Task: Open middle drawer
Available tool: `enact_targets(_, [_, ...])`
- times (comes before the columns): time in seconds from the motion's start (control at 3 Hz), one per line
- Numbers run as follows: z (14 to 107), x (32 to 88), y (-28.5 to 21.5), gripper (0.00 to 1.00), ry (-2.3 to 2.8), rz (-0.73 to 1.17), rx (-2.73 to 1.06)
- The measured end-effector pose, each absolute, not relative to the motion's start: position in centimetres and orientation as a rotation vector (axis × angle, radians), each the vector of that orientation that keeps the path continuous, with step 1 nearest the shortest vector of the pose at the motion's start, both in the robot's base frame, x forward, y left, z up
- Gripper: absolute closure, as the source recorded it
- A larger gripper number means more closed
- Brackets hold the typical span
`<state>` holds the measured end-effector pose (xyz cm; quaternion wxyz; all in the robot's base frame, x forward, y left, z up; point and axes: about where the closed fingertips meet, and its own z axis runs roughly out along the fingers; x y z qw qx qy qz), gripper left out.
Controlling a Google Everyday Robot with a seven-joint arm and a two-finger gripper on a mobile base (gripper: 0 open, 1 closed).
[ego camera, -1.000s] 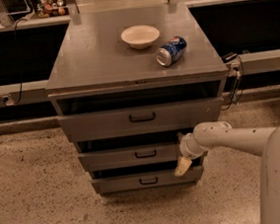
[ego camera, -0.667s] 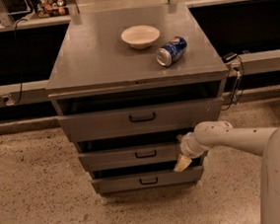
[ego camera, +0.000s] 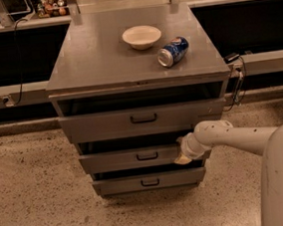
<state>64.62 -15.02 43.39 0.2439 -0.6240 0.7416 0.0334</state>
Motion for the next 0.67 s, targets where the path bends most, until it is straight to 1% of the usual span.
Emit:
enact_targets(0.33, [43.5,63.3,-14.7,0.52,2.021,0.122,-1.735])
enact_targets(0.67, [45.2,60.0,-14.3,0.42,1.980,0.195,-1.764])
